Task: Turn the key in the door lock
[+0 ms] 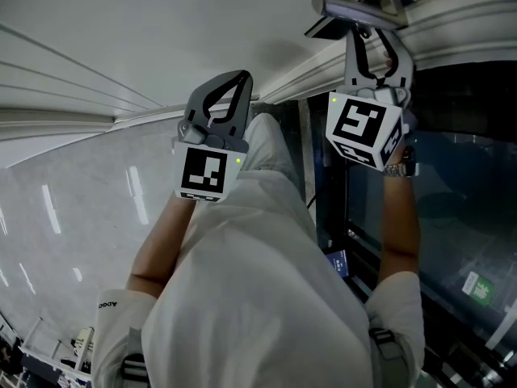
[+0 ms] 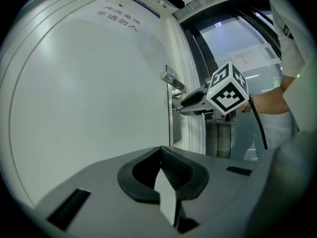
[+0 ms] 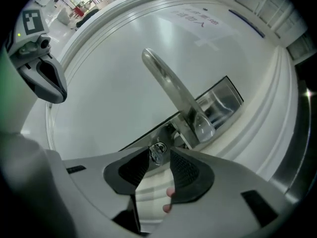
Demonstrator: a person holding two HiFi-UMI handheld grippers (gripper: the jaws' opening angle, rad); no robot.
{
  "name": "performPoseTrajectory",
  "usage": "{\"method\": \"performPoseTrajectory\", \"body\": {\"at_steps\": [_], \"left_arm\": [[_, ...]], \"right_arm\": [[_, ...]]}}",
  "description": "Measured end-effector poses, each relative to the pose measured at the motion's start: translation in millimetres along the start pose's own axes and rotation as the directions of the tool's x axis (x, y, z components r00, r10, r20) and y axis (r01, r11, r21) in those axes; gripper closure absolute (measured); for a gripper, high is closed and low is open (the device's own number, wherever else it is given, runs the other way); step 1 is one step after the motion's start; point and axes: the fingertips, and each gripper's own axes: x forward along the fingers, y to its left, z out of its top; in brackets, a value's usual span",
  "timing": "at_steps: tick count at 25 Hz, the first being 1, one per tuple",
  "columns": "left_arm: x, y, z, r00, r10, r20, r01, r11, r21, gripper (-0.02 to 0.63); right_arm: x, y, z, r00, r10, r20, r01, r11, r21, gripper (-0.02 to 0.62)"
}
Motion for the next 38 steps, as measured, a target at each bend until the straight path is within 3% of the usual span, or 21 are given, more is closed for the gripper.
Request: {"method": "performPoseTrajectory", "body": {"at_steps": [9,13,18,22,25,27,31,35,38], "left_arm": [[-0.9,6.3,-1.6,1.0,0.018,-0.003,-0.018,1.0,-0.004,0.598],[1.5,6.3,-2.4,1.0,0.017,-0.005,-0.017,1.0,-0.003,0.598],[3.3,4.6,0.5,1.0,0.009,-0.002,-0.009,1.0,-0.002,0.598],[5.4,3.5,1.0,1.0,0.006,-0.001,-0.006,1.0,-0.001,0.598],[6.5,2.6,0.7,1.0,0.006,-0.003,-0.006,1.0,-0.001,0.598],[6.7,2.7,0.8,1.0,0.007,-0.005,-0.007,1.0,0.001,0.598],[6.5,2.5,-0.4,1.0,0.009,-0.009,-0.009,1.0,0.006,0.598],[5.3,1.0,-1.8,1.0,0.012,-0.014,-0.012,1.0,0.007,0.598],[5.7,-1.3,-1.6,1.0,0.007,-0.015,-0.007,1.0,0.009,0.598]], "right_arm": [[8.0,1.9,0.2,0.999,-0.044,-0.013,0.044,0.999,-0.012,0.569],[8.9,0.9,-0.5,0.999,-0.053,-0.013,0.053,0.998,0.032,0.577],[8.5,-0.9,2.3,1.0,-0.024,0.011,0.021,0.977,0.213,0.58],[8.9,-3.5,1.0,1.0,0.01,0.03,-0.021,0.908,0.418,0.581],[9.6,-5.4,-2.4,0.998,0.031,0.051,-0.054,0.815,0.577,0.581],[9.9,-6.9,-3.8,0.997,0.044,0.069,-0.079,0.724,0.685,0.582],[10.9,-9.6,-8.0,0.991,0.078,0.111,-0.135,0.507,0.851,0.582],[10.8,-10.0,-12.1,0.983,0.1,0.152,-0.176,0.299,0.938,0.582],[10.9,-10.4,-14.4,0.975,0.111,0.191,-0.202,0.098,0.974,0.582]]}}
